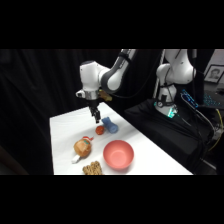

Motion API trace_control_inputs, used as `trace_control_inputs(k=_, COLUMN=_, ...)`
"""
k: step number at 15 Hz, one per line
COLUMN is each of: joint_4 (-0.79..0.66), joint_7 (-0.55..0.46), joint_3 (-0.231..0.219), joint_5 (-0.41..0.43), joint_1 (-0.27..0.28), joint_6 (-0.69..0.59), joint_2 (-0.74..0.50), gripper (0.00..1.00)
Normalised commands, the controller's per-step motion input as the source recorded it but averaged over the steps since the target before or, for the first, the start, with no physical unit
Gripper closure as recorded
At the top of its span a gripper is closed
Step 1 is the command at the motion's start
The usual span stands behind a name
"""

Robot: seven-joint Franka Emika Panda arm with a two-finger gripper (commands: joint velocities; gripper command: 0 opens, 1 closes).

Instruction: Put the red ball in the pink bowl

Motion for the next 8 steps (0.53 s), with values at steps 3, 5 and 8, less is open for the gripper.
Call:
trace_control_inputs(k=3, joint_4=-0.11, joint_7=-0.18, joint_3=0.011, joint_5=0.122, joint_1=-0.05, joint_6=0.21, joint_2=0.02, gripper=0.0)
trace_control_inputs(k=5, joint_4=-0.11, joint_7=-0.19, joint_3=0.033, joint_5=0.147, joint_1=-0.054, joint_6=0.22, joint_2=0.03, gripper=0.0)
trace_control_inputs(k=8, joint_4=-0.08, joint_7=-0.18, joint_3=0.043, joint_5=0.159, joint_1=-0.059, joint_6=0.23, joint_2=0.06, gripper=0.0)
